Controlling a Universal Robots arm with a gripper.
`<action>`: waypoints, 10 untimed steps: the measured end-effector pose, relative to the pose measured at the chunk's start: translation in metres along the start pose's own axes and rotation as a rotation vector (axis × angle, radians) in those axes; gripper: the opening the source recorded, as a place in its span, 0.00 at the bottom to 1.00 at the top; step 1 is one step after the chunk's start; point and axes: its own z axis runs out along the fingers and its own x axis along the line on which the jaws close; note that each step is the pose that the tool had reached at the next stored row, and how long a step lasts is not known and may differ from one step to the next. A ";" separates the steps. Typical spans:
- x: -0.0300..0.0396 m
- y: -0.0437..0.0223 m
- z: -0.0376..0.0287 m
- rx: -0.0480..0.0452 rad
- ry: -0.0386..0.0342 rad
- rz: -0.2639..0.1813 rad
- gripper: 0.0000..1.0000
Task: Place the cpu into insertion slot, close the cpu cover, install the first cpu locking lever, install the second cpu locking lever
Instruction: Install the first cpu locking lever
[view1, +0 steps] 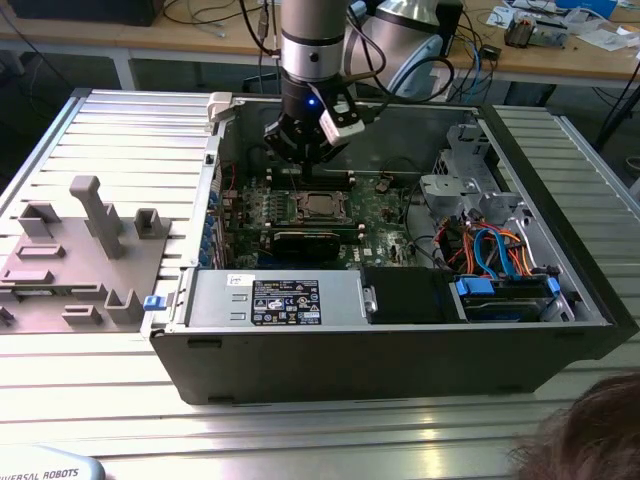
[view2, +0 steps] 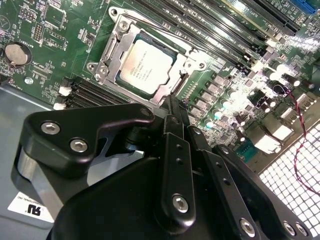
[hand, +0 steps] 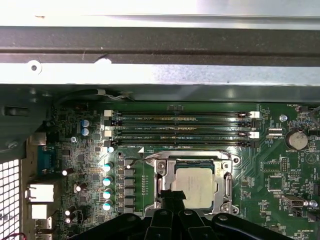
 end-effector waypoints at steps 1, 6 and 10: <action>0.0004 0.0000 0.0000 0.0000 0.0000 0.000 0.11; 0.0015 0.0000 0.0000 0.0001 0.0001 0.000 0.11; 0.0024 0.0000 0.0000 0.0000 0.0000 0.000 0.11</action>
